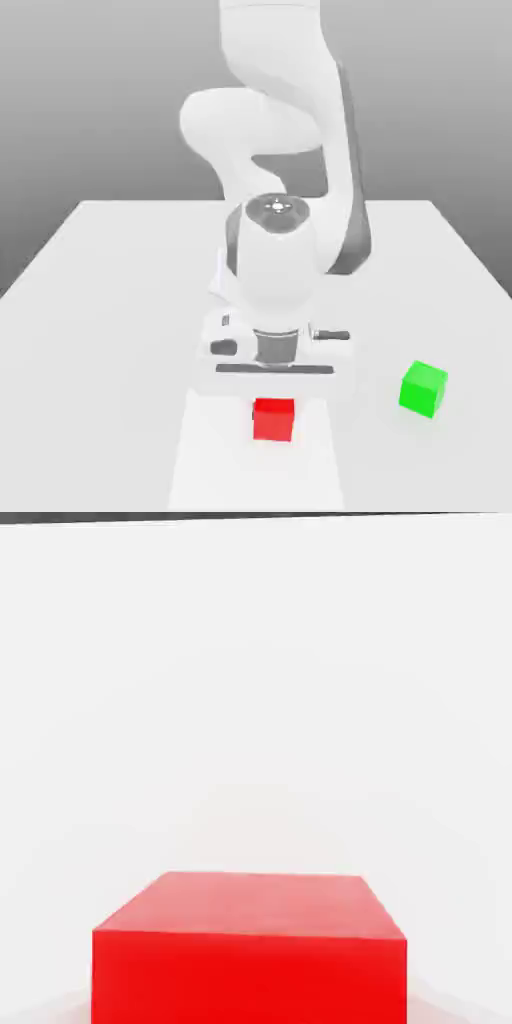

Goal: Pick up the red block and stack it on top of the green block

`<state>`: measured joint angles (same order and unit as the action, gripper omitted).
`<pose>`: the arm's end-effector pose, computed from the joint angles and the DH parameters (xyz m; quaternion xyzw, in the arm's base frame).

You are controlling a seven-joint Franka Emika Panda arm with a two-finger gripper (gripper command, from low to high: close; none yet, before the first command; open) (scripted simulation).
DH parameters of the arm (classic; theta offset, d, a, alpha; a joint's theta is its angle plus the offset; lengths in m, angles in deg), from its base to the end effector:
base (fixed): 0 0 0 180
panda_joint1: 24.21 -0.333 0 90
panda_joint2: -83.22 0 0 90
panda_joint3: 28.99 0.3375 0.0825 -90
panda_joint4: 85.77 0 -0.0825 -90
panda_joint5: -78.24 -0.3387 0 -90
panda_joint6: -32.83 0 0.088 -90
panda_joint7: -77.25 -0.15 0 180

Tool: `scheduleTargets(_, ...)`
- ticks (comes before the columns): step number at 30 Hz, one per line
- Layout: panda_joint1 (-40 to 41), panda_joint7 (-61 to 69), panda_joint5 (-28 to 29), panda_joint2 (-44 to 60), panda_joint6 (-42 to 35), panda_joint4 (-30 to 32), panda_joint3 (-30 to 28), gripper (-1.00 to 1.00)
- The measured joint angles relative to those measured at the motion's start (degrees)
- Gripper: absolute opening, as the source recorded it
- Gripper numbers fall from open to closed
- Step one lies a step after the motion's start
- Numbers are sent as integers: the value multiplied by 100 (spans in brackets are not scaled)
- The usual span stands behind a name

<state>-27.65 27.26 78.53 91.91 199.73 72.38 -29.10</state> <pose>0.3775 0.0222 0.1932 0.9192 -0.3938 0.0008 0.0004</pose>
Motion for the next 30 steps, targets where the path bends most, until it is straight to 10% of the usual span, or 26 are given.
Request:
scheduleTargets(22, -2306, 3182, -244, -1327, -1433, -105, 1074, -100)
scheduleTargets(28, -2383, 2943, 295, -347, -531, -165, 979, -100)
scheduleTargets(29, -2405, 2887, 380, -177, -371, -170, 942, 100)
scheduleTargets(30, -2405, 2887, 380, -177, -371, -170, 942, 100)
